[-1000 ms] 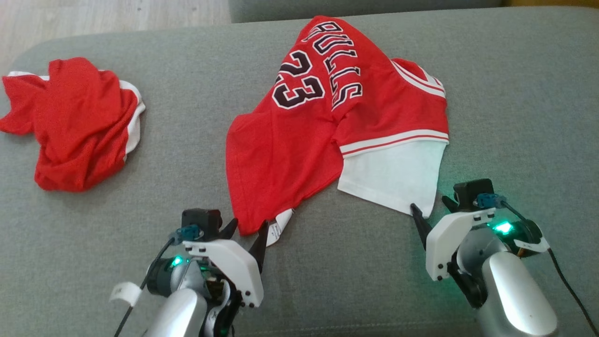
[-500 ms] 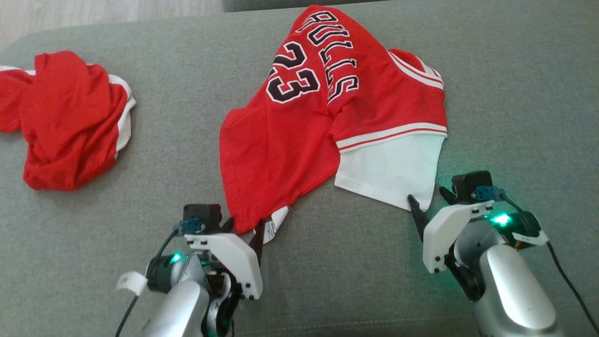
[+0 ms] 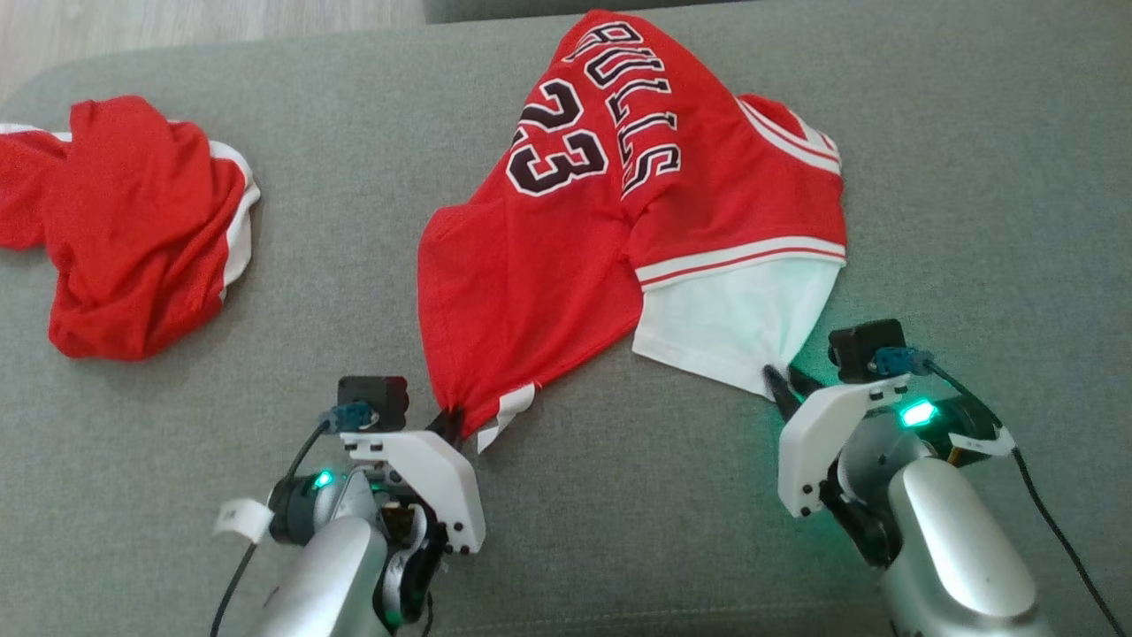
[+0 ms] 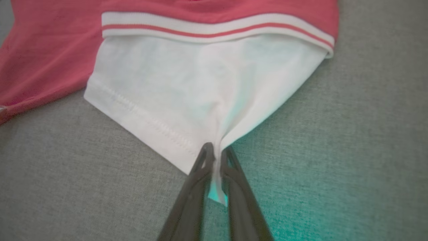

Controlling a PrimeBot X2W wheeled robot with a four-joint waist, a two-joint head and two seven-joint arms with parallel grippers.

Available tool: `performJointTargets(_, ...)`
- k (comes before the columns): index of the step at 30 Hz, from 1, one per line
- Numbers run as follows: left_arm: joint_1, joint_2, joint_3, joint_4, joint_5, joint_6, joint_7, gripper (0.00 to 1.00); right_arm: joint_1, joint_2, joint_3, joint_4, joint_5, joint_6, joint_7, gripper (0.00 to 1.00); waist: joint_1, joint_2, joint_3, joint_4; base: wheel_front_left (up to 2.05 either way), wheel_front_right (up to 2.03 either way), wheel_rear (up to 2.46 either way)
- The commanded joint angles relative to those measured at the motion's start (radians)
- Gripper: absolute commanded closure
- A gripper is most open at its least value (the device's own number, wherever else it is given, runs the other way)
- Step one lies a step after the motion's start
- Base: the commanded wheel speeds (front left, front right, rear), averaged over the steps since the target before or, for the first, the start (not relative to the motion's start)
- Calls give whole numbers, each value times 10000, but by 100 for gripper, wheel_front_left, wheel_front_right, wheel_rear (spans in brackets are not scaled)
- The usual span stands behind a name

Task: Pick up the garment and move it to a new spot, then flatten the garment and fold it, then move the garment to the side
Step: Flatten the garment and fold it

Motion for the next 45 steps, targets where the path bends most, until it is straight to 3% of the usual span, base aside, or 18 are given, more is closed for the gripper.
performJointTargets(1,-80,15,111,100,-205,-147,-7,100,-283,-8,208,-188,149,-7,-98,100,0,0,-119,-21,0,0,0)
performJointTargets(8,79,141,519,-592,-669,-306,-450,100,-202,-8,-483,-1156,893,-7,-748,100,0,0,-588,-150,0,0,0)
performJointTargets(12,534,686,1227,-3198,-1297,-414,-406,100,189,-8,-1358,-3405,2269,-7,-714,100,0,0,-1048,-280,0,0,0)
performJointTargets(19,1005,1834,1975,-8079,-2052,-518,910,100,562,-8,-3003,-7492,4248,-7,385,100,0,0,-1402,-450,0,0,0)
performJointTargets(23,704,2265,2219,-10205,-2530,-555,1795,100,245,-8,-3813,-9442,4720,-7,1188,100,0,0,-1446,-582,0,0,0)
performJointTargets(28,-150,2700,2460,-11737,-3177,-581,2887,100,-991,-8,-4666,-10693,4851,-7,2502,100,0,0,-1264,-742,0,0,0)
performJointTargets(32,-1141,3014,2553,-11976,-3526,-604,3686,100,-2273,-66,-4965,-10765,4612,-7,3538,100,0,0,-810,-863,0,0,0)
performJointTargets(36,-2447,3146,2515,-11243,-3839,-690,4316,100,-3601,-313,-4948,-9847,4210,-7,4116,100,0,0,-123,-883,0,0,0)
performJointTargets(40,-4040,3019,2527,-9389,-3978,-656,4661,100,-4980,-424,-4578,-8269,3538,-7,4012,100,0,0,715,-821,0,0,0)
performJointTargets(45,-6567,2793,2376,-6278,-3253,-595,4478,100,-7226,-331,-4210,-5586,2390,-7,3008,100,0,0,1839,-781,0,0,0)
